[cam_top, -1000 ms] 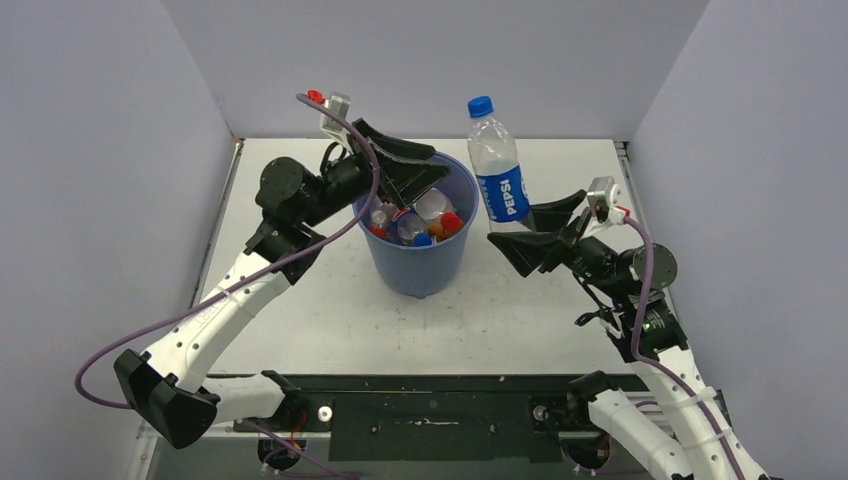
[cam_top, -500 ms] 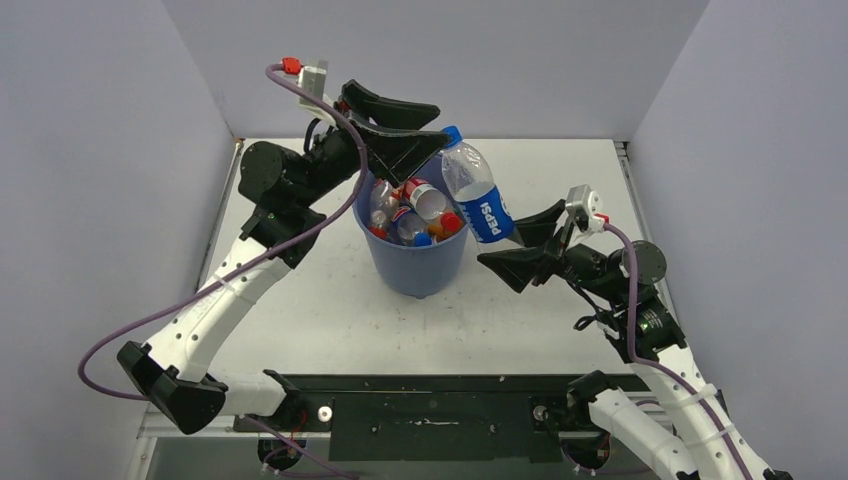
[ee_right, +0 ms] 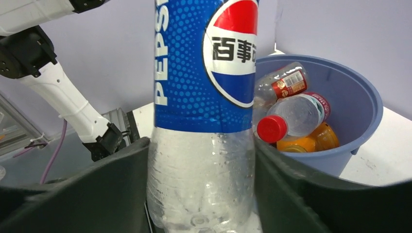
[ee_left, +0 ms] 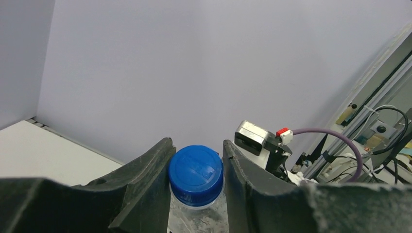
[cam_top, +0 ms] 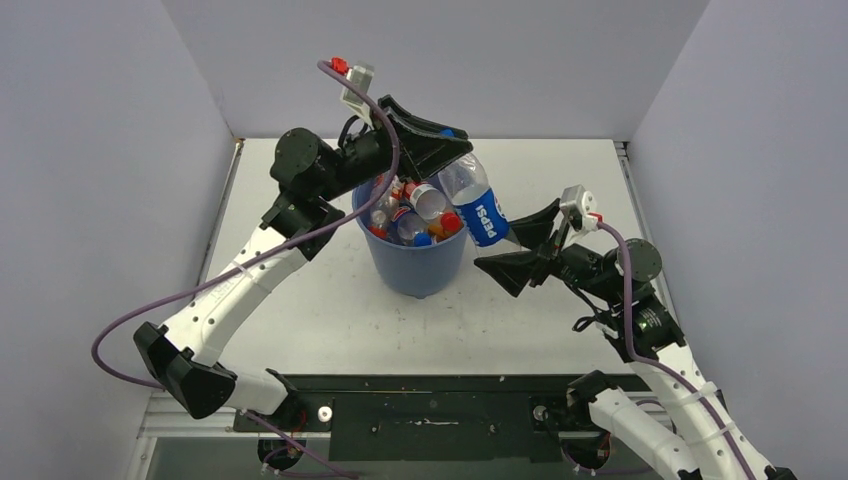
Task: Put the plastic bottles in the bin
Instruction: Pick up the plastic bottle from the corner of the board, then place the plastic bottle in the trash bin.
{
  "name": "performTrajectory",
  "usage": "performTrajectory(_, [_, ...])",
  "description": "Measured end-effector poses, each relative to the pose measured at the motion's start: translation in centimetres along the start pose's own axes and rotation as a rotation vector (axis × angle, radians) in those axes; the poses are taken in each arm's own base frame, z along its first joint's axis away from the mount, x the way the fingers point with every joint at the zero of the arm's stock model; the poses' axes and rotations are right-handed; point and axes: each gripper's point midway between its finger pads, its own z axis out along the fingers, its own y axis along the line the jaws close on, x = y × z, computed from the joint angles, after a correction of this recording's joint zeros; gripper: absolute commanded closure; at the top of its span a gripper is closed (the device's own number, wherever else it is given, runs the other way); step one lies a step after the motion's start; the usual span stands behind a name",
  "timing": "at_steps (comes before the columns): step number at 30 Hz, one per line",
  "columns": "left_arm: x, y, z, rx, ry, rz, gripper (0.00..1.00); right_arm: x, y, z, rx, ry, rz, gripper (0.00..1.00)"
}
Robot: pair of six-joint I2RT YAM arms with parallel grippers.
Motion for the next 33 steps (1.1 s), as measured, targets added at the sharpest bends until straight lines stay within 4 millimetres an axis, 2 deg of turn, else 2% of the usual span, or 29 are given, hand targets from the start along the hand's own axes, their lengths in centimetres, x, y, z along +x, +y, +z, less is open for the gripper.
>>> performTrajectory(1, [0.0, -0.1, 0.0, 0.0, 0.0, 0.001, 1.0, 0.0, 0.1, 0.0, -0.002, 0.001, 0.002, 0.02])
performTrajectory(2, [-0.1, -0.1, -0.1, -0.004, -0.003, 0.012, 1.0, 0.0, 0.1, 0.0, 0.001, -0.001, 0.005, 0.08])
performTrajectory(3, [-0.2, 0.0, -0.3, -0.017, -0.009, 0.029, 1.0, -0.1, -0.1, 0.1, 0.009, -0.005, 0.004, 0.1])
performTrajectory(7, [-1.2, 0.6, -1.9, -0.119, -0.05, 0.118, 1.0, -0.6, -0.9, -0.2, 0.078, -0.026, 0.008, 0.1])
performTrajectory(10, [-3.1, 0.8, -4.4, -0.227, -0.128, 0.254, 1.0, -1.5, -1.6, -1.0, 0.153, -0.067, 0.003, 0.1])
performTrajectory(16, [-6.7, -0.4, -10.7, -0.361, -0.337, 0.582, 1.0, -4.0, -1.7, -3.4, 0.255, -0.208, -0.035, 0.1])
performTrajectory(20, [-7.7, 0.1, -11.7, -0.395, -0.387, 0.78, 1.0, -2.9, -2.9, -3.7, 0.306, -0.227, -0.011, 0.1])
performTrajectory(23, [-5.8, 2.1, -11.4, -0.391, -0.326, 0.924, 1.0, -1.2, -3.9, -3.6, 0.338, -0.2, 0.018, 0.1])
performTrajectory(26, [-2.0, 5.6, -10.9, -0.395, -0.192, 1.052, 1.0, -0.6, -4.2, -3.6, 0.348, -0.192, 0.031, 0.11])
performTrajectory(27, [0.0, 7.3, -10.8, -0.395, -0.122, 1.104, 1.0, -0.5, -4.2, -3.6, 0.351, -0.191, 0.032, 0.1])
performTrajectory(30, [4.3, 10.0, -11.2, -0.356, 0.021, 1.246, 1.0, -0.2, -4.4, -3.7, 0.356, -0.192, 0.032, 0.1])
performTrajectory(33, [6.8, 11.5, -12.0, -0.32, 0.121, 1.361, 1.0, 0.1, -4.4, -3.8, 0.36, -0.191, 0.033, 0.1])
